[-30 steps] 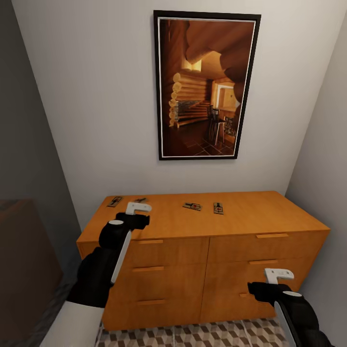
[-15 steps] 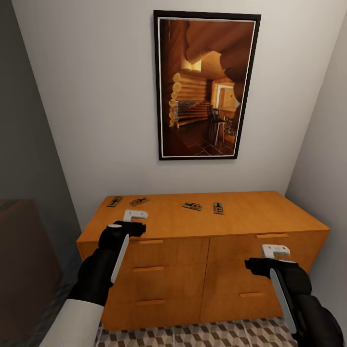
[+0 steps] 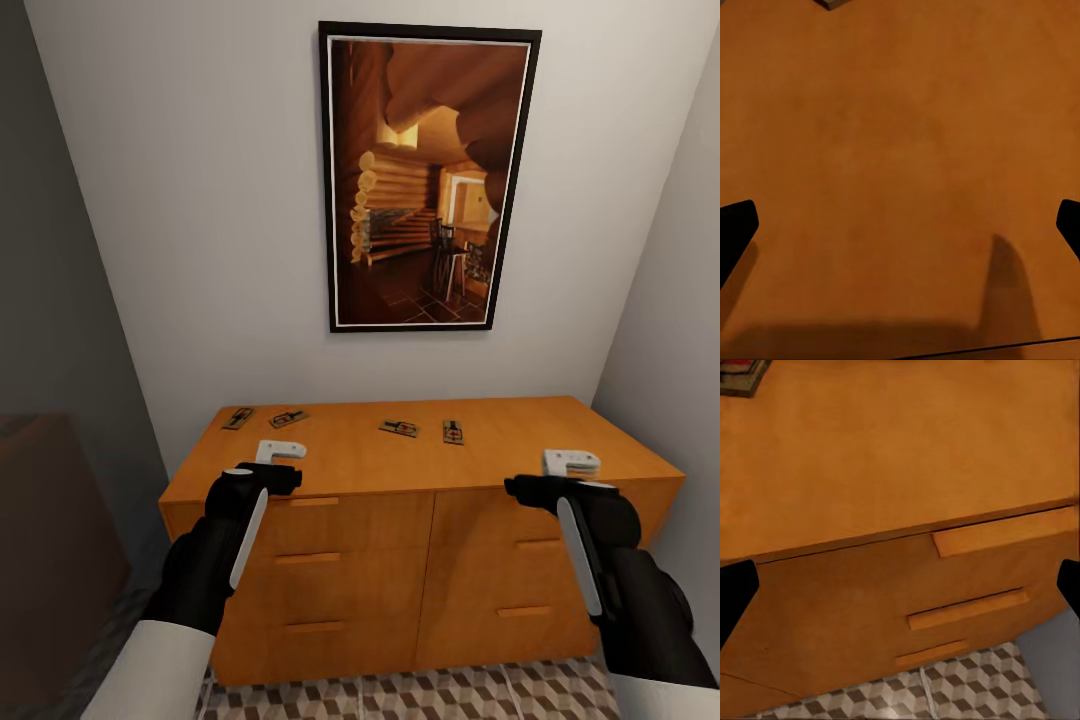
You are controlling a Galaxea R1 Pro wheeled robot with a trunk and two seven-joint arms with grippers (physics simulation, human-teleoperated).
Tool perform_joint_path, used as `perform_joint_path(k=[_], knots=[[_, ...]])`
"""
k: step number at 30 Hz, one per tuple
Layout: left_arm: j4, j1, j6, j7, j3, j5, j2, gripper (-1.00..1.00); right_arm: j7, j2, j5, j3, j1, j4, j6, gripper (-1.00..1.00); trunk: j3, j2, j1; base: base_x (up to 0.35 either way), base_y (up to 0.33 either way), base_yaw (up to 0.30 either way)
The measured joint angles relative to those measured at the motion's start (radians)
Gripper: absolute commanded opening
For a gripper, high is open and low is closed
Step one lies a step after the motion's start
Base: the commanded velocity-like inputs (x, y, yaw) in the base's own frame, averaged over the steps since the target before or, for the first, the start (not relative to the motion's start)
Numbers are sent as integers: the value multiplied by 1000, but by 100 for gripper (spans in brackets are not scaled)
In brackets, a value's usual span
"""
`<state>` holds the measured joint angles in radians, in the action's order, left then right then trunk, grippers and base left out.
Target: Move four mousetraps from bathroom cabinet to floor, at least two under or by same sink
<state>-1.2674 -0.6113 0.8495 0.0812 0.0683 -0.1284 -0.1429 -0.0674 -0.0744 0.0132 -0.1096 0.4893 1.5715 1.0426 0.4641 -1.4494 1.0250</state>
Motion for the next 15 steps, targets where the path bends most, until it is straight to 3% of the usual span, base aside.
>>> perform_joint_path(k=[15], knots=[[-5,0,5,-5,0,-3,0,100,-1,1,0,1,213,-6,0,100,0,0,0,0,0,0]])
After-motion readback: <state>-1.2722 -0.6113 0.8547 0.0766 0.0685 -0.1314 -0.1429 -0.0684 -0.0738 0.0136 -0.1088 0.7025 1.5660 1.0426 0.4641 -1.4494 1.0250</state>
